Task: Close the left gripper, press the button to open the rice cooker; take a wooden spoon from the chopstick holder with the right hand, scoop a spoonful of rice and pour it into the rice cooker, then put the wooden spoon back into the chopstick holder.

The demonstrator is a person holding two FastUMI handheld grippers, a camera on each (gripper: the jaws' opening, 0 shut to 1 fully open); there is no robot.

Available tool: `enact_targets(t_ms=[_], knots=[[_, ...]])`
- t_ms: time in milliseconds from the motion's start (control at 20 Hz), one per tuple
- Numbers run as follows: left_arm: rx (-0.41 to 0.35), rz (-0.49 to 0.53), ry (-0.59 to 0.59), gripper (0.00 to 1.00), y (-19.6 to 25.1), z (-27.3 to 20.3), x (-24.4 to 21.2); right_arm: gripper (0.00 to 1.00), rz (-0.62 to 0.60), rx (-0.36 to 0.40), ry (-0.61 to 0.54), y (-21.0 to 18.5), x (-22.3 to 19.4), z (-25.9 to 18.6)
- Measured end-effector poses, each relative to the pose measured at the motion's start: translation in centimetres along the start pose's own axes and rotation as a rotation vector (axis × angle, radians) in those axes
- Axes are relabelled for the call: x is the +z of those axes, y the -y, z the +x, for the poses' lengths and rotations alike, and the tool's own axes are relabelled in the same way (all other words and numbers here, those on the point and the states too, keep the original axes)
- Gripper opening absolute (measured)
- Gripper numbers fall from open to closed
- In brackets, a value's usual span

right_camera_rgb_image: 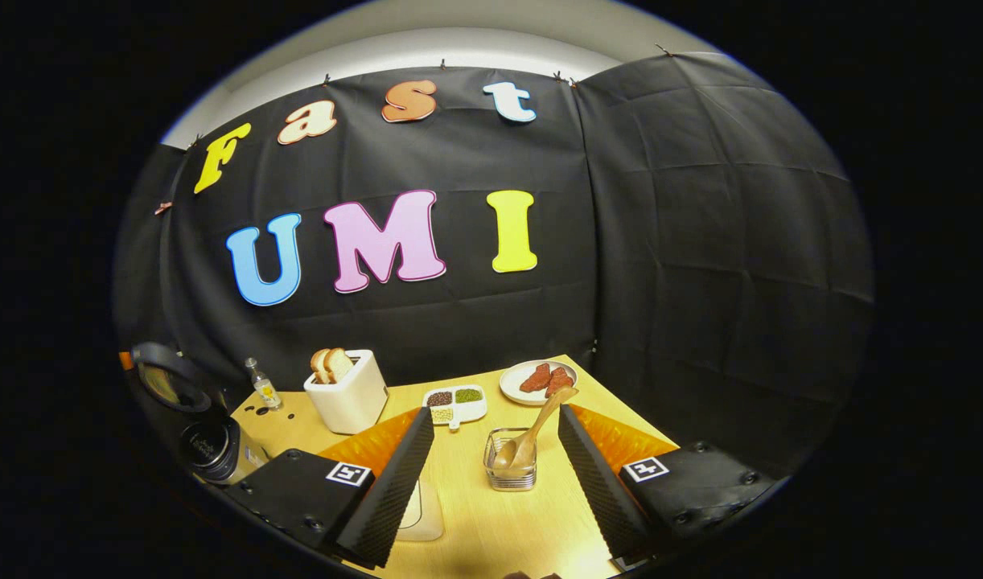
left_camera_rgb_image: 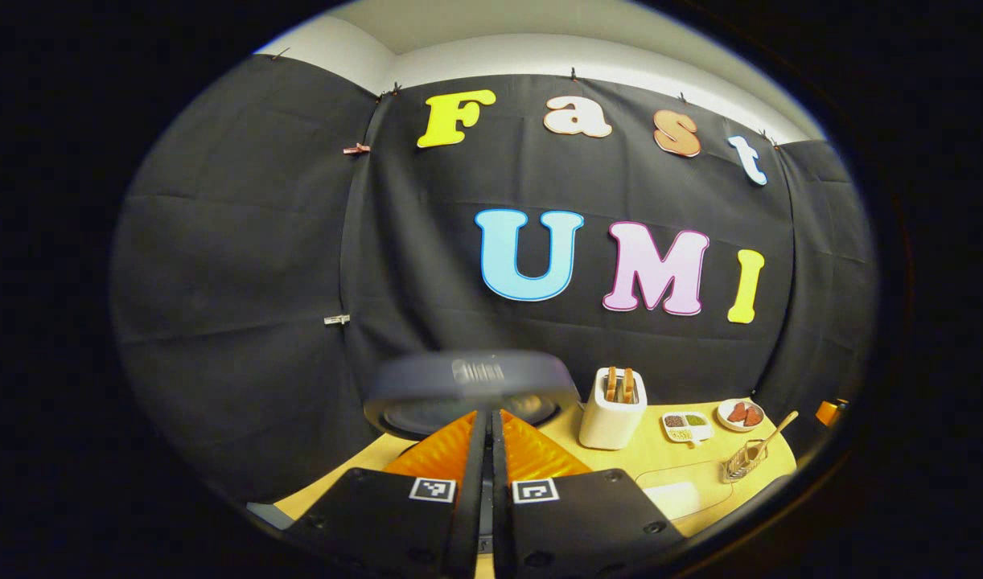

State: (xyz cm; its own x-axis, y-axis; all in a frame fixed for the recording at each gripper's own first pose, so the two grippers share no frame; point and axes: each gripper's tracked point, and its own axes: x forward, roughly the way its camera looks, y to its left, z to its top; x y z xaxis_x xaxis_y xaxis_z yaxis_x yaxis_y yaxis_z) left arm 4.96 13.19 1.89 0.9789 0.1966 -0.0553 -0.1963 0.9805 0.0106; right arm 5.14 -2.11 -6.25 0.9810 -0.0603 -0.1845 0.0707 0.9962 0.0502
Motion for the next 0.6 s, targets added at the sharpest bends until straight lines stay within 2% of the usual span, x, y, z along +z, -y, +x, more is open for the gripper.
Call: enact_targets(t_ms=[50,100,200,300,400,600], knots=[[-0.005,-0.019,0.003,0.13,0.8,-0.4,-0.1,0.98,0.004,-0.005,-0.009,0.5,-0.2,0.8],[-0.007,-0.044,0.009,0.18,1.5,-0.7,-0.3,0.98,0.010,-0.011,-0.019,1.2,-0.5,1.6],[0.002,-0.085,0.015,0.37,2.4,-1.3,-1.2,0.97,0.026,-0.022,-0.051,2.2,-1.3,3.1],[0.003,-0.091,0.012,0.67,3.5,-1.9,-1.9,0.98,0.040,-0.024,-0.086,2.9,-2.3,4.7],[0.036,-0.033,-0.006,0.97,3.6,-1.7,-2.8,0.98,0.057,-0.019,-0.110,3.5,-3.1,6.2],[0.059,0.005,-0.024,0.95,5.1,-2.4,-3.3,0.98,0.090,-0.015,-0.170,4.9,-5.2,9.4]])
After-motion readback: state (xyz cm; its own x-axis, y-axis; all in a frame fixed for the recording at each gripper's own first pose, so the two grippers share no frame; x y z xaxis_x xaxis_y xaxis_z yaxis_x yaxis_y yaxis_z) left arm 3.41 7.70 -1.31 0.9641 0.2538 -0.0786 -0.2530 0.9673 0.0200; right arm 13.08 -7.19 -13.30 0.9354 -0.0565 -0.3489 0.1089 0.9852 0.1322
